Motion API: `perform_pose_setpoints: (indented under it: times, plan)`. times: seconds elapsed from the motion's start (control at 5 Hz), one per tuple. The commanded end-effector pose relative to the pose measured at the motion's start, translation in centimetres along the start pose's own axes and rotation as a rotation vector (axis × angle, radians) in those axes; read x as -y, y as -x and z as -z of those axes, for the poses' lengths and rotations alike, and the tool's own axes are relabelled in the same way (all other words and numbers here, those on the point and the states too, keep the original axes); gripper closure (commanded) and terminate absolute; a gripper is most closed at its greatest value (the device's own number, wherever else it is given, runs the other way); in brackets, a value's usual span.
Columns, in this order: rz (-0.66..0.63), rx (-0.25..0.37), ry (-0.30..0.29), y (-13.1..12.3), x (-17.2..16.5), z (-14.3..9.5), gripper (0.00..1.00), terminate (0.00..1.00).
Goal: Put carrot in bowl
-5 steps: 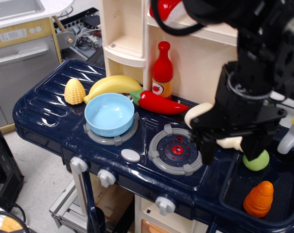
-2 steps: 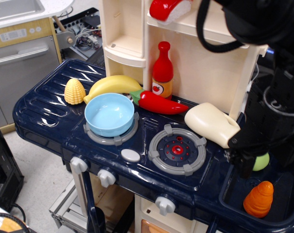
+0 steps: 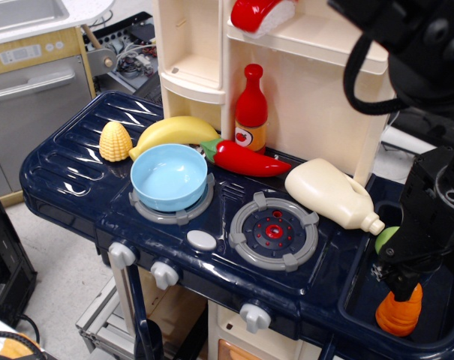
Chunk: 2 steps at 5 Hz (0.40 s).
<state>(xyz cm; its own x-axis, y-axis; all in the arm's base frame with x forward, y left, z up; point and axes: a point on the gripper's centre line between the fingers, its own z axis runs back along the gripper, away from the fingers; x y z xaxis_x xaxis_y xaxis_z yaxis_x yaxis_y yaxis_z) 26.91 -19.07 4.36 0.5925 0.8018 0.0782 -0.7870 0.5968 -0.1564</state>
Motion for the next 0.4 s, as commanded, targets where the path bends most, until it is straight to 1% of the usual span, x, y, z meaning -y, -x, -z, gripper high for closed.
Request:
perform_pose_setpoints:
  times: [0.0,0.2]
  plan:
    - [-0.031,0.002,0.062,-0.41,0.74,0.90,0.00,0.00]
    - [-0.039,-0.004,0.066,-0.20,0.40,1.38,1.00,0.00]
